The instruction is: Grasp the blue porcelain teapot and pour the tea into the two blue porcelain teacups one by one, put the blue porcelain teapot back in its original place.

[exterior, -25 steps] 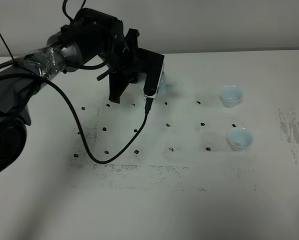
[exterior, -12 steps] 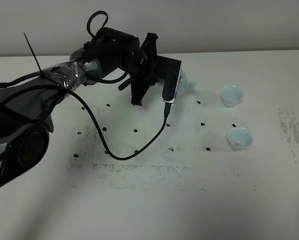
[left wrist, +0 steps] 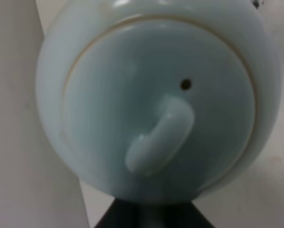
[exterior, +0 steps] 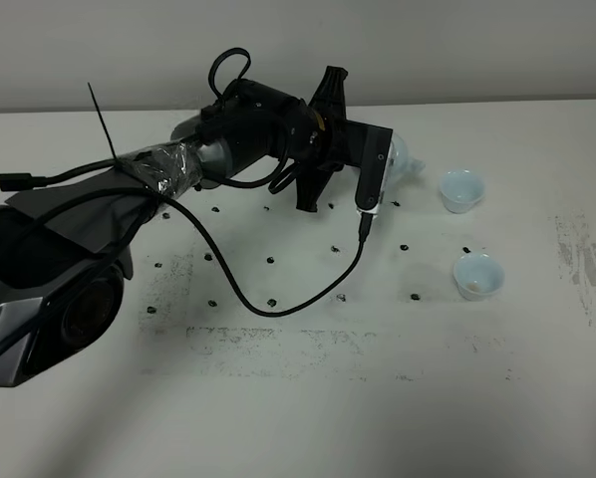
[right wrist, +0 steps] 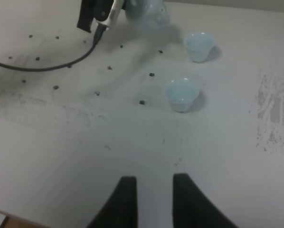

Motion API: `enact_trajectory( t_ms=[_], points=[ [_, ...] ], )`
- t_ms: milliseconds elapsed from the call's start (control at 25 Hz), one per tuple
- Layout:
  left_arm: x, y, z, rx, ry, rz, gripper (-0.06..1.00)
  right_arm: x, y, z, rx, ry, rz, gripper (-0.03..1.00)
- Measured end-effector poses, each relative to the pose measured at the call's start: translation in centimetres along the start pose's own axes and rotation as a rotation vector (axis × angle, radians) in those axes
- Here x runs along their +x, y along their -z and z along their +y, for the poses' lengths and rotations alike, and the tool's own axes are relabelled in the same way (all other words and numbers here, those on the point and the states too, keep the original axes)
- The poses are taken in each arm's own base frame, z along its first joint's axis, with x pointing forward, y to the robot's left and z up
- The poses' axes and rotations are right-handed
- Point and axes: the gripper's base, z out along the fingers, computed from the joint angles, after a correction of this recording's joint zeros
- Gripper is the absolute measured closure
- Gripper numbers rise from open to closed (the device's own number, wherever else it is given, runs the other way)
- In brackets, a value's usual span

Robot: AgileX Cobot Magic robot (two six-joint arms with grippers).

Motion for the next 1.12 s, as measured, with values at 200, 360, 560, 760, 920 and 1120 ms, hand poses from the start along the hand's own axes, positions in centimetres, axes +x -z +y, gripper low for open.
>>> enact_trajectory(
  t_ms=[200, 360, 560, 760, 920, 1120],
  points=[
    [-0.2, -0.7, -0.3, -0.026, 0.011, -0.006, 0.86, 0.0, 0.0, 0.0, 0.000, 0.000, 0.000, 0.75],
    [-0.5, -1.2, -0.2, -0.073, 0.018, -0.017, 0.86, 0.0, 0.0, 0.0, 0.000, 0.000, 0.000, 0.75],
    [-0.6, -1.4, -0.2, -0.102, 0.017, -0.023, 0.86, 0.0, 0.0, 0.0, 0.000, 0.000, 0.000, 0.75],
    [-0.7, -1.4, 0.5, -0.173, 0.014, -0.032, 0.86, 0.0, 0.0, 0.0, 0.000, 0.000, 0.000, 0.75],
    [-0.8, -1.4, 0.6, -0.198, 0.009, -0.036, 0.86, 0.0, 0.0, 0.0, 0.000, 0.000, 0.000, 0.75],
    [-1.2, -2.2, 0.1, -0.204, 0.002, -0.042, 0.86, 0.0, 0.0, 0.0, 0.000, 0.000, 0.000, 0.75]
  ],
)
